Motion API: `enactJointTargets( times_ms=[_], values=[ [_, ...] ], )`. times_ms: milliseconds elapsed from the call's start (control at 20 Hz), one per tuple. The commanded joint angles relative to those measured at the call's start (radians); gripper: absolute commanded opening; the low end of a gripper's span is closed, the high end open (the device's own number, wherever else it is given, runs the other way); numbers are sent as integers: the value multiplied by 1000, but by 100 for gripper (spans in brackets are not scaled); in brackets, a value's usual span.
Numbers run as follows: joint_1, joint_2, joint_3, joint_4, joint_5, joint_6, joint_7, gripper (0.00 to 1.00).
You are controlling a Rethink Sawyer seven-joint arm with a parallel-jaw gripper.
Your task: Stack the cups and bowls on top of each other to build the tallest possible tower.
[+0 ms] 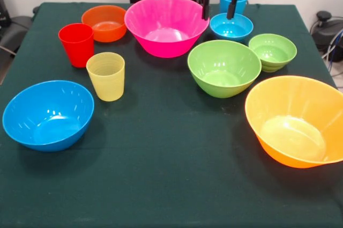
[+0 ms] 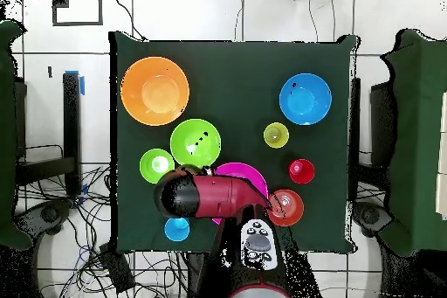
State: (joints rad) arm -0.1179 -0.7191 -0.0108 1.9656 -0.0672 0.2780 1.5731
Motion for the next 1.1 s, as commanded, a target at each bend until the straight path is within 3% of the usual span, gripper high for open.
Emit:
enactJointTargets(
  times_ms=[50, 300, 600, 950, 1100],
  values=[
    [24, 80, 16, -73, -50, -65, 119, 100],
    [37, 112, -3, -76, -52, -100, 132, 100],
    [4, 133, 13, -73, -70, -140, 98, 100],
    [-1, 105, 0, -65, -99, -115, 66, 100],
    [-25, 137, 25, -71, -101, -124, 70, 100]
  ],
)
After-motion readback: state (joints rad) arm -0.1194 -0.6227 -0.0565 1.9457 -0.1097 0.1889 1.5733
